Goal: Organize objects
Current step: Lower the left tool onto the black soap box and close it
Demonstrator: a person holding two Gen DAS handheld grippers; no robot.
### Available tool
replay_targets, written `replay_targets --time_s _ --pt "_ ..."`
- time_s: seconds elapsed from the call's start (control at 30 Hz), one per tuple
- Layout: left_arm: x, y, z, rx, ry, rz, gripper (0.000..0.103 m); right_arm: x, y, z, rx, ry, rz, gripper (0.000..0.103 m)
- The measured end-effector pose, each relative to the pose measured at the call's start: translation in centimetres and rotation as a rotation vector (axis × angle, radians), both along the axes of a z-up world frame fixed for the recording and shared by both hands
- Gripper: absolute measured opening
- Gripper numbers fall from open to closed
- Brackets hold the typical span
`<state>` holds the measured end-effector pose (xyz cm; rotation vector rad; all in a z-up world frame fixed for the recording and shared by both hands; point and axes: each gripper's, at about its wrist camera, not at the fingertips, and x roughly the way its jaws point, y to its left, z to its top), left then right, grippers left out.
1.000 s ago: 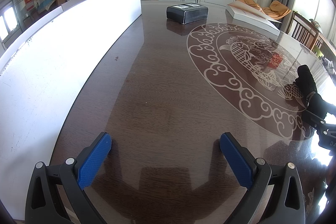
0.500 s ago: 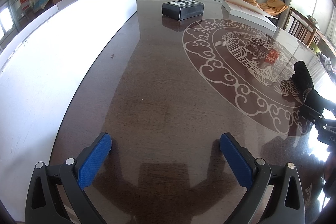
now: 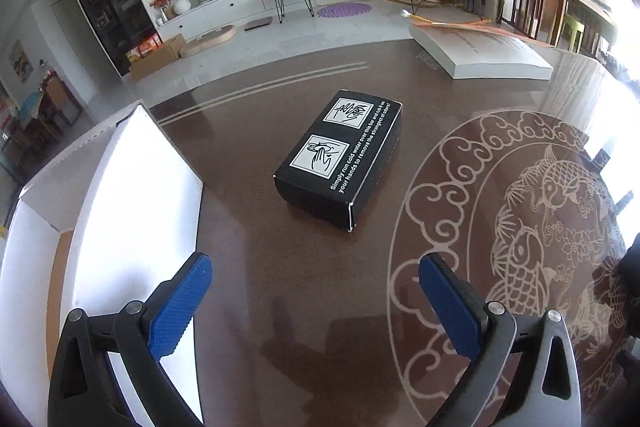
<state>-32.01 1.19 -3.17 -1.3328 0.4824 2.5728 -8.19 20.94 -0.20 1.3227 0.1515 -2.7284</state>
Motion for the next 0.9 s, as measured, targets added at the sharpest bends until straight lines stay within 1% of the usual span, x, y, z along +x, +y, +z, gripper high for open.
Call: replay_targets --time_s 0.07,0.17,0.2,0.27,0.3,0.33,0.37,0.4,0.47,0.5,0.63,0.73,0.77,0.83,0.87,0.9 --pt "-2.3 0.9 -0.7 -0.034 -0.001 -0.011 0.103 0.0 0.0 0.0 0.010 0.001 -0.007 0.095" --pt "-4.4 2.4 -1.4 -0.074 0.041 -0.013 0.103 0.0 0.1 0.0 0.020 0.004 -0.022 0.095" --pt "-5.0 2.9 -1.6 -0.065 0.038 -0.012 0.103 0.0 0.2 0.0 0.022 0.004 -0.029 0.095" --pt "-5.8 3.5 -2.3 -0.013 -0.009 -0.026 0.103 -0.1 0.4 0.0 0.023 -0.001 -0.043 0.095" --pt "-5.7 3.7 -2.5 0.013 -0.015 -0.034 0.089 -0.3 0.4 0.0 0.024 -0.003 -0.048 0.095" --pt "-5.4 3.4 -2.2 0.037 0.012 -0.017 0.070 -0.4 0.5 0.0 0.023 -0.005 -0.051 0.095" --pt "-5.0 2.8 -2.0 0.098 0.005 -0.004 0.062 -0.4 0.5 -0.1 0.022 -0.006 -0.052 0.095" --pt "-4.5 2.4 -1.8 0.136 0.000 0.016 0.058 -0.4 0.5 -0.1 0.021 -0.006 -0.051 0.095" --pt "-2.2 1.4 -1.7 0.156 -0.006 0.068 0.057 -0.6 0.5 -0.1 0.016 -0.010 -0.044 0.095" --pt "-0.4 0.9 -1.8 0.160 -0.007 0.088 0.057 -0.6 0.4 -0.2 0.014 -0.013 -0.040 0.095" --pt "9.8 -0.4 -2.0 0.160 -0.024 0.151 0.058 -0.6 0.3 -0.2 0.009 -0.017 -0.032 0.095" --pt "17.6 -1.0 -1.9 0.189 -0.055 0.217 0.058 -0.6 0.2 -0.2 0.016 -0.014 -0.031 0.095" --pt "19.7 -1.1 -2.0 0.204 -0.064 0.240 0.059 -0.6 0.1 -0.2 0.020 -0.013 -0.031 0.095" --pt "22.4 -1.5 -3.0 0.228 -0.096 0.296 0.061 -0.5 0.0 -0.2 0.031 -0.009 -0.031 0.095" --pt "23.3 -1.3 -3.1 0.222 -0.063 0.305 0.071 -0.5 -0.1 -0.2 0.037 -0.006 -0.032 0.095" --pt "23.8 -1.0 -3.5 0.198 -0.056 0.307 0.087 -0.5 -0.2 -0.1 0.044 -0.005 -0.033 0.095"
